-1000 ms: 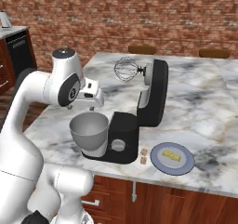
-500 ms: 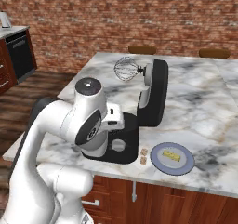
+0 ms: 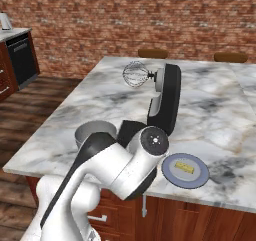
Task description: Add butter and sugar cubes to the stand mixer bowl and then turn on the stand mixer to begin making frosting.
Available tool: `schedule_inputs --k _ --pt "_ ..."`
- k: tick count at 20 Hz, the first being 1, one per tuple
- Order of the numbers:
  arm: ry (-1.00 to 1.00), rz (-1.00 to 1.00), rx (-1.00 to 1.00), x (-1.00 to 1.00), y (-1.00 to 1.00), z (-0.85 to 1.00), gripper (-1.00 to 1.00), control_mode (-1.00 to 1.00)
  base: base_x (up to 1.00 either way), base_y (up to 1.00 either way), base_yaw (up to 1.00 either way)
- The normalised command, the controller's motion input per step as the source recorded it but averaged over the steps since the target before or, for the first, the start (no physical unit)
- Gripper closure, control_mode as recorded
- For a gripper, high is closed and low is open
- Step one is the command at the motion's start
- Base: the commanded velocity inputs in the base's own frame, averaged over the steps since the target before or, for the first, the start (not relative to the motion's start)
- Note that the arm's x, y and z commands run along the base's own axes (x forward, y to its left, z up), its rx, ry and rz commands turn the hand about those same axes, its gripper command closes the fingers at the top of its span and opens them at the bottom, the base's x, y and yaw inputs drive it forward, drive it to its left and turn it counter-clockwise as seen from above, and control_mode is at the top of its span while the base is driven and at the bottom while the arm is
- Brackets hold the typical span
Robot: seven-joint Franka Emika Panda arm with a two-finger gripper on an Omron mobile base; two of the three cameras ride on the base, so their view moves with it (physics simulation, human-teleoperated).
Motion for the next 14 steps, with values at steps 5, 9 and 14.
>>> schedule_inputs --k 5,9,14 --pt "-0.22 0.48 0.04 0.00 -0.61 -0.15 -1.00 -1.00 0.00 0.00 0.00" --pt "-0.26 0.45 0.04 0.06 -0.41 -0.16 -1.00 -1.00 0.00 0.00 0.00" --pt "-0.27 0.44 0.00 0.07 -0.28 -0.31 -1.00 -1.00 0.00 0.00 0.00"
